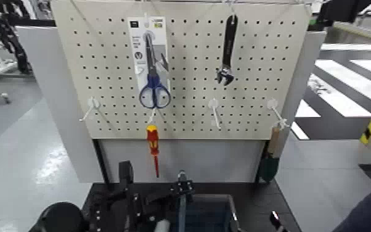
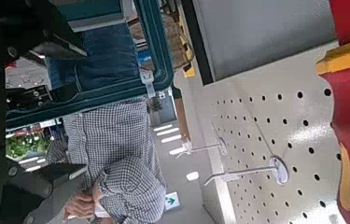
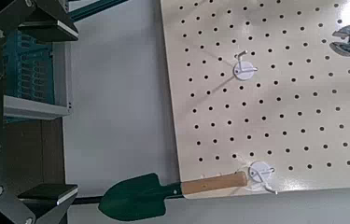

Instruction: Grasp the handle of the crate.

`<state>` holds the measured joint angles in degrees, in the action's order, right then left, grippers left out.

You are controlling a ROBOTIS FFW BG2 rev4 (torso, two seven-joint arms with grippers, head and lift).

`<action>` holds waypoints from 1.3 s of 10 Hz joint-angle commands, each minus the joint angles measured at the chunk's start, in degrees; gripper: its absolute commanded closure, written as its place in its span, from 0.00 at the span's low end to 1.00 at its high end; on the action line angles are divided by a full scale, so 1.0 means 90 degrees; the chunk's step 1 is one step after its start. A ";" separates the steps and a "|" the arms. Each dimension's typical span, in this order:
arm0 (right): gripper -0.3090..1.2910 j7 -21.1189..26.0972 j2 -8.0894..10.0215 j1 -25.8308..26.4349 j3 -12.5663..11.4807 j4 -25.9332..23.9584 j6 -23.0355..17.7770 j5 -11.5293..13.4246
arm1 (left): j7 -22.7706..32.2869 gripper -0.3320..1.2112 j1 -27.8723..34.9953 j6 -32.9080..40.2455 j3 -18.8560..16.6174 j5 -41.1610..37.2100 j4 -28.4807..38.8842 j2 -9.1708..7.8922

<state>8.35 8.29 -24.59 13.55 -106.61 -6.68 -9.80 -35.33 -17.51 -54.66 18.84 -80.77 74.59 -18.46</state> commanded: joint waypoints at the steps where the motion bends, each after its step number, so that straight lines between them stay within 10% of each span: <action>1: 0.29 0.0000 0.0007 0.0008 0.0008 0.0000 0.0000 -0.0014 | -0.0039 0.87 -0.0007 0.0058 0.0025 0.0000 -0.0056 0.0010; 13: 0.29 -0.0019 0.0027 0.0008 -0.0012 0.0000 0.0039 -0.0063 | -0.0195 0.99 0.0393 -0.0011 -0.0072 0.0000 0.0560 0.0069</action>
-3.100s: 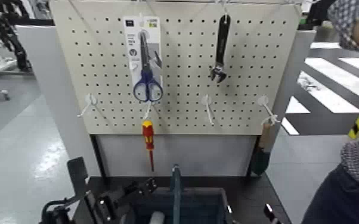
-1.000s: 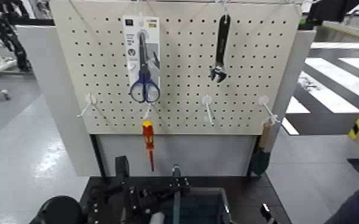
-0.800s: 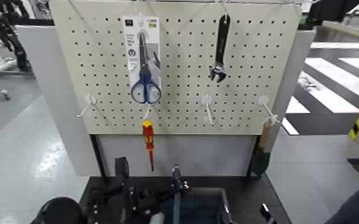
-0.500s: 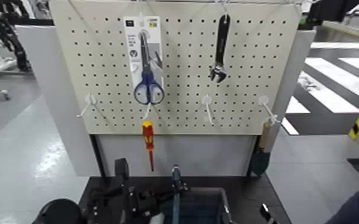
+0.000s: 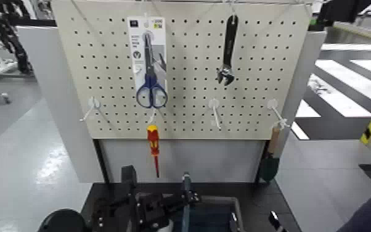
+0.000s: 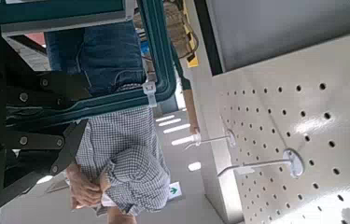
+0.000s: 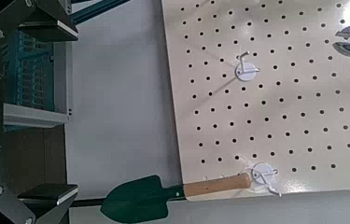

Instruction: Grasp the handle of the crate.

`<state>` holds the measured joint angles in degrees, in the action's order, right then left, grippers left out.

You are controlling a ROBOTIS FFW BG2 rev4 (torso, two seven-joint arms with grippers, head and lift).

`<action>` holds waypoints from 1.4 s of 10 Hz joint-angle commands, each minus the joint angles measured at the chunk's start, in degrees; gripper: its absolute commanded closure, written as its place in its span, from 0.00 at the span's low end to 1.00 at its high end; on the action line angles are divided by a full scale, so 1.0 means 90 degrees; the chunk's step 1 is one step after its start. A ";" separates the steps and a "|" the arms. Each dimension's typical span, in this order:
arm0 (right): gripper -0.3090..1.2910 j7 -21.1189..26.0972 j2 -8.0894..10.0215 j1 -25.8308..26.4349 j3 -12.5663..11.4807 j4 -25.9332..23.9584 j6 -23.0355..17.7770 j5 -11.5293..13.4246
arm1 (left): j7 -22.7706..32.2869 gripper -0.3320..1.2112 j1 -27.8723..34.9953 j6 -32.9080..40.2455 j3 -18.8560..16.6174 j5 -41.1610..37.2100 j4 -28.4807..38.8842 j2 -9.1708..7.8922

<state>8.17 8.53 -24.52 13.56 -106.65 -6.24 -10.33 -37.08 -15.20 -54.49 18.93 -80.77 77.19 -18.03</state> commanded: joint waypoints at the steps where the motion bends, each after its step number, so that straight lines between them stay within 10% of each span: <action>1: 0.29 0.0001 0.0000 0.0000 -0.0022 0.0004 -0.0010 0.0005 | -0.0001 0.99 0.0214 -0.0030 -0.0131 -0.0010 0.0407 0.0030; 14: 0.29 0.0011 0.0029 0.0029 -0.0042 0.0073 -0.0098 0.0044 | 0.0370 0.99 0.1171 -0.0294 -0.0492 -0.0938 0.1442 0.0138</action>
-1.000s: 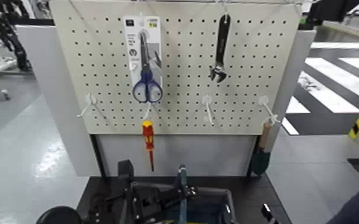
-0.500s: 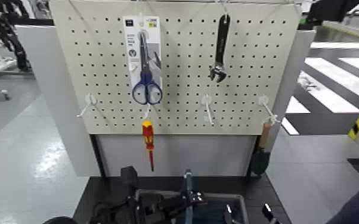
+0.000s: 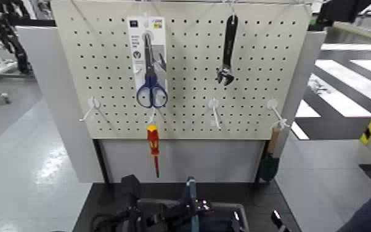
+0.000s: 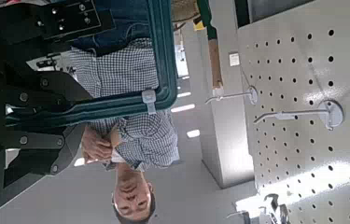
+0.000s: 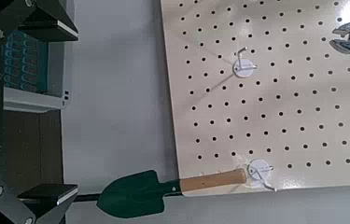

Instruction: Grasp the handle of the crate.

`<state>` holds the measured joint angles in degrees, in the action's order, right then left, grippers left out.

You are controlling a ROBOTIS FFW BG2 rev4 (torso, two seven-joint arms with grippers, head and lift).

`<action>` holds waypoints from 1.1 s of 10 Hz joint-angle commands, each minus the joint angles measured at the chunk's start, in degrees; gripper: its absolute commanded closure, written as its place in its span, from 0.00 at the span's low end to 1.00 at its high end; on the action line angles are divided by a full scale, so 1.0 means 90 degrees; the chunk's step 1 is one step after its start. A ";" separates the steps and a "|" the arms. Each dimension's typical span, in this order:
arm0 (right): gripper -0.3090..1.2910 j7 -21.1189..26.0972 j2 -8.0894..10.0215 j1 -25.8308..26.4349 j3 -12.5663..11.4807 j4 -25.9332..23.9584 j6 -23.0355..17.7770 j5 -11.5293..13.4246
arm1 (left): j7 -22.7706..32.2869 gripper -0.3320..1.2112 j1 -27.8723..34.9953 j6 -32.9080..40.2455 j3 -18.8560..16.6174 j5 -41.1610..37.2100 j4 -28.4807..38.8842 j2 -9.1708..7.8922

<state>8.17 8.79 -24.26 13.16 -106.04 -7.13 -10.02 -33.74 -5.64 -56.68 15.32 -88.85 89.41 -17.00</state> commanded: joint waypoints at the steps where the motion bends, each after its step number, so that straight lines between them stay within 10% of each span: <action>1: 0.29 0.0010 0.0000 0.0010 0.0012 0.0004 0.0011 0.0010 | -0.0021 0.99 0.0138 -0.0059 -0.0111 -0.0060 0.0095 0.0043; 11: 0.29 0.0068 0.0000 0.0010 0.0022 -0.0005 0.0021 0.0039 | -0.0158 0.99 0.0187 -0.0069 -0.0140 -0.0060 0.0065 0.0140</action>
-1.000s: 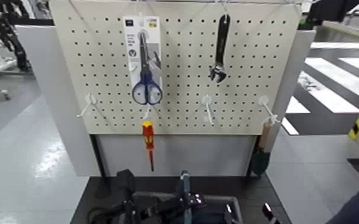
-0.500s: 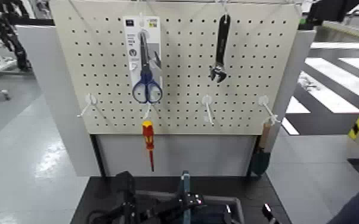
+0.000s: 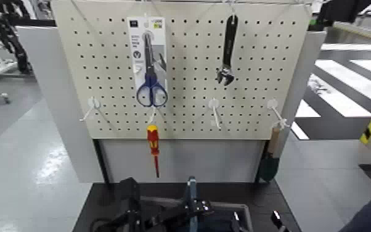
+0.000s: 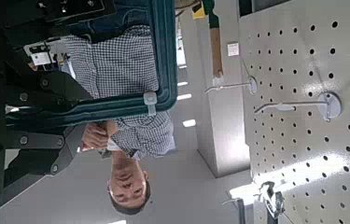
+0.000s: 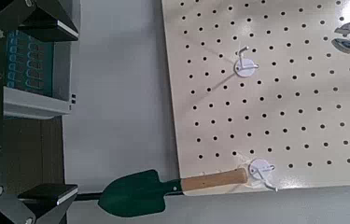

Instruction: Grasp the handle of the crate.

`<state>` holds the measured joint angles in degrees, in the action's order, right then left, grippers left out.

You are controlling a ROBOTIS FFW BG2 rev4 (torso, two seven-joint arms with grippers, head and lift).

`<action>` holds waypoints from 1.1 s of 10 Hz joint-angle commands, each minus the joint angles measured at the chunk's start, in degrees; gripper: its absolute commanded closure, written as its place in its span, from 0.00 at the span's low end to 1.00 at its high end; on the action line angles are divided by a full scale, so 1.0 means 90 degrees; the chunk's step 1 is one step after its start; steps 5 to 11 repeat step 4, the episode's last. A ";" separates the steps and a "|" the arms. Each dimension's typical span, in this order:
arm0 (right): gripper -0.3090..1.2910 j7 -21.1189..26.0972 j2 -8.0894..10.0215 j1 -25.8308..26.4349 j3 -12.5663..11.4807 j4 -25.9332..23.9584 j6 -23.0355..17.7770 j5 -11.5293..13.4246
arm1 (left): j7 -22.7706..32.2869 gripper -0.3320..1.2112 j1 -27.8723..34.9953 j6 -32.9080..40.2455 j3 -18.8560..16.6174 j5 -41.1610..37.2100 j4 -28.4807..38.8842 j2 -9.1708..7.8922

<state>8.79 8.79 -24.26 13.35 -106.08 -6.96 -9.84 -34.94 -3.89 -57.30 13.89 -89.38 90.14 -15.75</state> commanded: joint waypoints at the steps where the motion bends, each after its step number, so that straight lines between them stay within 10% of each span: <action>1: 0.29 0.0000 0.0010 0.0010 0.0001 -0.0001 0.0012 0.0048 | -0.0024 0.99 -0.0008 0.0010 0.0019 0.0000 -0.0015 0.0002; 11: 0.29 0.0020 0.0020 0.0019 0.0001 -0.0020 0.0061 0.0107 | -0.0063 0.99 -0.0017 0.0029 0.0039 0.0000 -0.0035 0.0012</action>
